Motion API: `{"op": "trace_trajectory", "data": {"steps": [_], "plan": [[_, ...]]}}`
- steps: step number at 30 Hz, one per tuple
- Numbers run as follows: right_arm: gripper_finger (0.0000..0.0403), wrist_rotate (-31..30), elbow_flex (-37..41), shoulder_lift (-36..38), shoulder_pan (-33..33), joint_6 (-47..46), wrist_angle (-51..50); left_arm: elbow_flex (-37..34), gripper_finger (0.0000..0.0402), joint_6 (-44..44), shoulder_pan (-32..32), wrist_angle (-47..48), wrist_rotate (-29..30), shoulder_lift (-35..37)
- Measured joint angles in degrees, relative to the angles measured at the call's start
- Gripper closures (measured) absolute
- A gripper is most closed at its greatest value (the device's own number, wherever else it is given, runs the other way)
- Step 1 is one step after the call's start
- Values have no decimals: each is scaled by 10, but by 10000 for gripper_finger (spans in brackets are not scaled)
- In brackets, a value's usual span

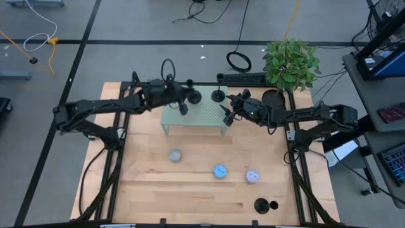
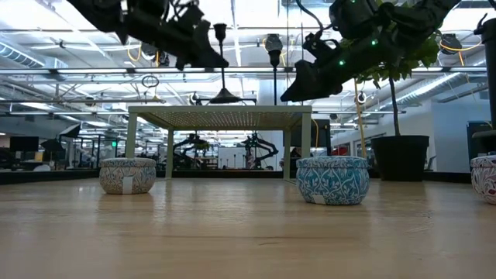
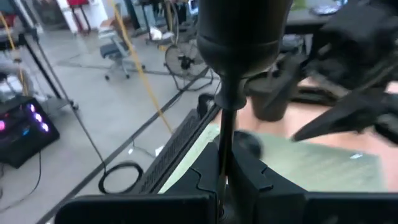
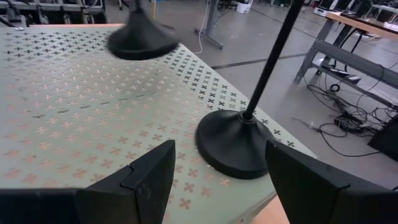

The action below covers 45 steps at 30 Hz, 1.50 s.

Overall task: Pick & Place candle stick holders
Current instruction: Put the left candle holder on the shelf aligned with the other candle holder, then put the candle holder on the shelf aligned with the other candle holder

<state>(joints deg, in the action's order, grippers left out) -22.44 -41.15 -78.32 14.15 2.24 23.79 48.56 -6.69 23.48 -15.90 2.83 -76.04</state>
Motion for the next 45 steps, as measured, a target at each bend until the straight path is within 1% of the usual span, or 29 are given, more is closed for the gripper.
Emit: {"op": "trace_trajectory", "data": {"steps": [7,12,16,19,24,27,30,36,40,45], "plan": [[161,1,0,0,0,0,0,0,388,4,52,-43,-80,-41],[161,2,0,0,-2,0,-5,0,388,-2,65,-33,-87,-57],[161,2,0,0,-2,0,-5,0,387,-5,69,-32,-115,-61],[161,7,0,0,-4,11,-14,0,374,-12,68,-31,-118,-61],[161,52,0,10,-16,33,-33,0,351,-19,68,-19,-119,-63],[161,87,-1,23,-27,34,-42,0,348,-19,68,-17,-118,-62],[161,110,-1,45,-41,34,-54,0,347,-20,68,-16,-118,-62],[160,146,-1,111,-79,34,-142,0,345,-20,68,-12,-112,-62],[160,183,-1,158,-111,28,-218,0,344,-19,68,5,-88,-62],[160,239,-1,207,-150,37,-294,0,343,-19,68,12,-79,-62]]}}
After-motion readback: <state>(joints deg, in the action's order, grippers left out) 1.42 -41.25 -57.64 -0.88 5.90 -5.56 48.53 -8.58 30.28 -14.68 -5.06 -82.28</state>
